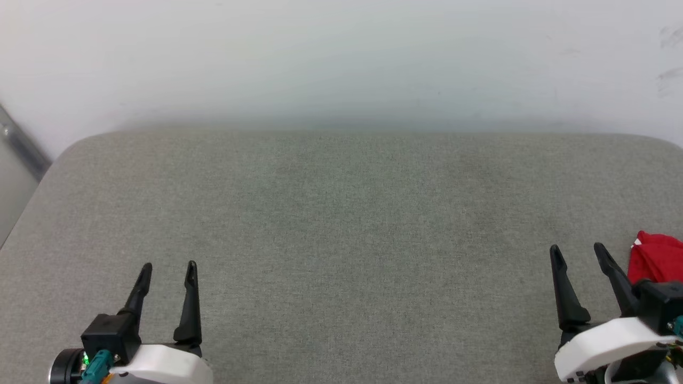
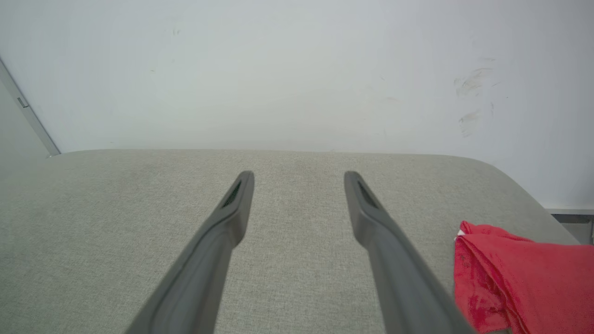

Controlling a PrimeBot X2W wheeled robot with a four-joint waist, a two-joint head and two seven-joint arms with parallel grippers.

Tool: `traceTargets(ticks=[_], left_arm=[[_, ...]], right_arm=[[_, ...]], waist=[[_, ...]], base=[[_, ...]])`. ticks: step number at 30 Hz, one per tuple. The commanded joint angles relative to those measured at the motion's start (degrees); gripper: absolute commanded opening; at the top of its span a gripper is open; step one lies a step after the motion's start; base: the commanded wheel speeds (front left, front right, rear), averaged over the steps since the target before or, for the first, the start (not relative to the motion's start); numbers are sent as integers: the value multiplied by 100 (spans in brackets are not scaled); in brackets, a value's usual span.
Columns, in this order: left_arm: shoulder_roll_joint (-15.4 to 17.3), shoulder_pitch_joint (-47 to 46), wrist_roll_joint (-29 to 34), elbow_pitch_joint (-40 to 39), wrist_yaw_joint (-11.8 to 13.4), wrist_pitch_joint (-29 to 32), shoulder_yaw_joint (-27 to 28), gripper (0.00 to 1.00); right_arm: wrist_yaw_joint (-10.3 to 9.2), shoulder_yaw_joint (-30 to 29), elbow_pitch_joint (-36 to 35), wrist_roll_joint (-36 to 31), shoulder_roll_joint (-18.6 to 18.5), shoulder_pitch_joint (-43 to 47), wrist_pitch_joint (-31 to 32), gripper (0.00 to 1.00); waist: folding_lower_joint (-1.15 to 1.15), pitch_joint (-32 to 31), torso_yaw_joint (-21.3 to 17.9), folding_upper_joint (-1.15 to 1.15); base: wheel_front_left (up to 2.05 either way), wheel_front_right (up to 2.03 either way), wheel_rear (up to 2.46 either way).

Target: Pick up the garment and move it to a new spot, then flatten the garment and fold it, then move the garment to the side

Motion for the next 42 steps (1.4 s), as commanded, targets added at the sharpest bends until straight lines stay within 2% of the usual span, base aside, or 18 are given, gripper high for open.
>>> traceTargets(ticks=[1,13,26,27,30,42], left_arm=[[-5,87,40,-6,-28,-35,-22,100],[-35,235,93,146,-11,-29,-103,100],[-52,170,23,232,51,-6,-111,100],[-43,174,41,227,50,9,-108,0],[-114,199,-22,306,32,31,-123,0],[-389,52,-1107,449,-283,344,229,0]], right_arm=[[-3,11,-145,3,7,184,38,100],[-3,90,-584,31,9,489,149,100],[-3,134,-594,26,9,430,178,100],[-1,134,-584,26,0,436,180,0],[-1,154,-462,91,1,462,171,0],[-1,165,-106,1560,-54,247,168,0]], waist=[[1,-80,-35,0],[1,-187,-211,0],[1,-120,-240,0],[1,-118,-240,0],[1,-116,-240,0],[1,-101,-232,0]], base=[[0,0,0],[0,0,0],[0,0,0],[0,0,0],[0,0,0],[0,0,0]])
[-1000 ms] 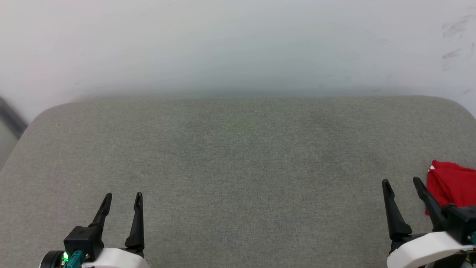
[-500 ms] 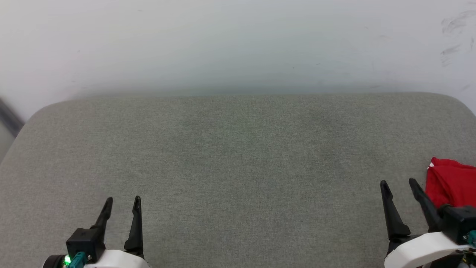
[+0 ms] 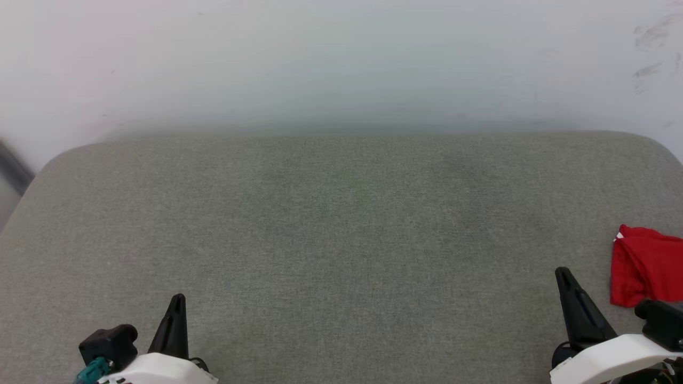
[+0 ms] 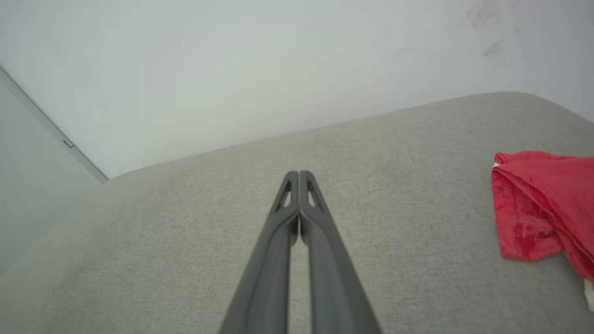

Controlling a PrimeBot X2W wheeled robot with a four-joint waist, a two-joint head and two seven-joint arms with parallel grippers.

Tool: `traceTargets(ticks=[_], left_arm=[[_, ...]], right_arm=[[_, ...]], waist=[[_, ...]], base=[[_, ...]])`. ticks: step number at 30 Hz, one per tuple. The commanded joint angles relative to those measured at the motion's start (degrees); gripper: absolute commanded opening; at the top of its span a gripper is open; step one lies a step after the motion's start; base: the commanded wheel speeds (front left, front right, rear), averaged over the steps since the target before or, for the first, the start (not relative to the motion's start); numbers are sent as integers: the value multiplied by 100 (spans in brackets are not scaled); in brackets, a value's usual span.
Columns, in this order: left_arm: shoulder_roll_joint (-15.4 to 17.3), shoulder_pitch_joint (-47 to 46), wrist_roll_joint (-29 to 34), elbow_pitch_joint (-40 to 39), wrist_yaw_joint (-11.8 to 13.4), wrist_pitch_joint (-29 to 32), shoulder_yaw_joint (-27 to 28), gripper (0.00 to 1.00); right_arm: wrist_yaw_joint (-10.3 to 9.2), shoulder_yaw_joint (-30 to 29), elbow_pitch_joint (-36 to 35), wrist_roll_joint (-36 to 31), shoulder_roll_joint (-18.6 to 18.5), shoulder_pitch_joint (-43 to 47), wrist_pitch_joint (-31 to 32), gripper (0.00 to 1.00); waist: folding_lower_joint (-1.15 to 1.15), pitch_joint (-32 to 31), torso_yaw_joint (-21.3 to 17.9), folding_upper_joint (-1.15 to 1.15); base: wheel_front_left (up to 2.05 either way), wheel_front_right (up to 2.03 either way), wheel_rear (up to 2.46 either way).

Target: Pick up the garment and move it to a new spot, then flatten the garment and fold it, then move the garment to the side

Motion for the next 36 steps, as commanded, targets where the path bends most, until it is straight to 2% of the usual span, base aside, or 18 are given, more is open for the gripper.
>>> traceTargets(ticks=[1,18,36], left_arm=[[-3,-193,-206,-38,-73,48,118,0],[-339,-387,-1458,178,-464,424,543,0],[-645,-532,-2541,312,-803,764,929,0]], right_arm=[[0,0,-9,293,-47,-193,-19,0],[0,-6,420,1961,-91,-447,-15,0],[0,-37,793,3399,-112,-665,10,0]], waist=[[0,2,1,0],[0,22,13,0],[0,44,25,0]], base=[[0,0,0],[0,0,0],[0,0,0]])
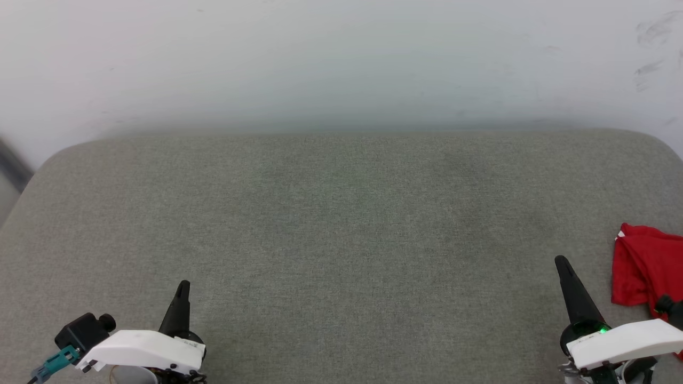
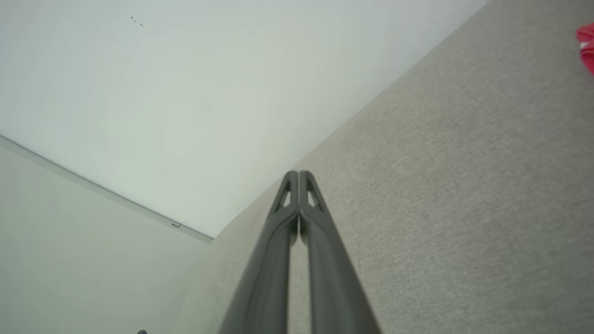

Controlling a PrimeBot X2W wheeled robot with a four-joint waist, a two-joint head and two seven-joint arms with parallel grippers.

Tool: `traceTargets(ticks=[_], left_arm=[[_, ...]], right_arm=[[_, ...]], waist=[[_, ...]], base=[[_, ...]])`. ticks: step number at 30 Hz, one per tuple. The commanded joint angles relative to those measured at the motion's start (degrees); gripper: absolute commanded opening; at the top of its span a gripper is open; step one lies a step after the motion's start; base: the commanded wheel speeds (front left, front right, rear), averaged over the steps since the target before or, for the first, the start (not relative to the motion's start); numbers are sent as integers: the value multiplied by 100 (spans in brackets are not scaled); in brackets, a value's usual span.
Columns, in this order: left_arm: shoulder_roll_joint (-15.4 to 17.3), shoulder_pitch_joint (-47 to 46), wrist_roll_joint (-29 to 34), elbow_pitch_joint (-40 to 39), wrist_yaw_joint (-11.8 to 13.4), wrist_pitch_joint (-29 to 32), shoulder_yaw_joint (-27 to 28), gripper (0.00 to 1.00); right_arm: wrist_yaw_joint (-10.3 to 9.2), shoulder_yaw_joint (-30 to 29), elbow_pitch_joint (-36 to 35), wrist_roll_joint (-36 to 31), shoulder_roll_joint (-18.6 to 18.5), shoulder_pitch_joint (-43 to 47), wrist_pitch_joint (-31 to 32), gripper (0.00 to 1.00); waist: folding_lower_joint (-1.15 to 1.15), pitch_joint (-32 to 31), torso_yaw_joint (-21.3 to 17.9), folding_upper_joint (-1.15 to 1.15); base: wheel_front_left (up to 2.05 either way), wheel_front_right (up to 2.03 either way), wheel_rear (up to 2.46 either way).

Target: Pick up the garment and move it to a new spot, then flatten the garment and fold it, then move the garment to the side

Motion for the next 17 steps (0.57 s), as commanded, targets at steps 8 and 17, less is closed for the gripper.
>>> traceTargets(ticks=[8,17], left_arm=[[-115,-218,-525,23,-198,163,236,0],[-230,-265,-910,77,-315,295,381,0]], right_arm=[[1,-35,125,708,-51,-251,16,0],[1,-53,264,1222,-52,-323,35,0]], waist=[[0,11,6,0],[0,20,11,0]], base=[[0,0,0],[0,0,0]])
